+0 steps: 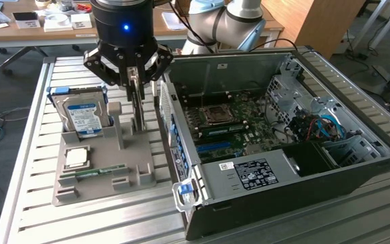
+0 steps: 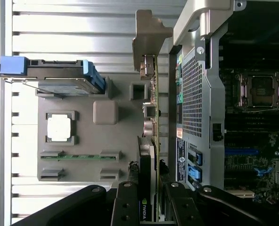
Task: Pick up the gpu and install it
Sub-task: 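Pick up the gpu and move the gpu toward the slot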
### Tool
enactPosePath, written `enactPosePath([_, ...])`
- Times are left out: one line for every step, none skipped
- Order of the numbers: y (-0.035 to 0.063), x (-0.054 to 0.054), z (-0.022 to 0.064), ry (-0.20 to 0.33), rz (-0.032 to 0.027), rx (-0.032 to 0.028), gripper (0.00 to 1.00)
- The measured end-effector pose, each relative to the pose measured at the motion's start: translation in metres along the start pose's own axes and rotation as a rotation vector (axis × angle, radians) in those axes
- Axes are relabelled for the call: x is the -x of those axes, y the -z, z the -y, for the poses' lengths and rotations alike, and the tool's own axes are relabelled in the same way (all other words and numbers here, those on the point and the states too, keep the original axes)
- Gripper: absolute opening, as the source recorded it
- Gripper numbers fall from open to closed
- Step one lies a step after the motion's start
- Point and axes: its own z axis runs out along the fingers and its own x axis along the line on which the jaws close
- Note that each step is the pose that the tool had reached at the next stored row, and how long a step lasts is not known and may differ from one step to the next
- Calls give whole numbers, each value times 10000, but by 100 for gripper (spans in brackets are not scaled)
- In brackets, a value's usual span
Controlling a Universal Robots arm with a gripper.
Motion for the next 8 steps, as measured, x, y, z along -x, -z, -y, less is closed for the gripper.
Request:
enactPosePath([9, 0, -1, 0, 0, 0, 27])
enactPosePath([19, 0, -2, 0, 0, 0, 27])
enactPosePath([30, 1, -2, 0, 1, 1, 27])
enactPosePath([41, 1, -3, 0, 0, 0, 27])
enactPosePath([65, 2, -5, 0, 0, 1, 27])
enactPosePath([102, 3, -9, 0, 0, 0, 27])
enactPosePath([132, 3, -11, 0, 1, 1, 27])
enactPosePath([143, 4, -12, 0, 1, 1, 27])
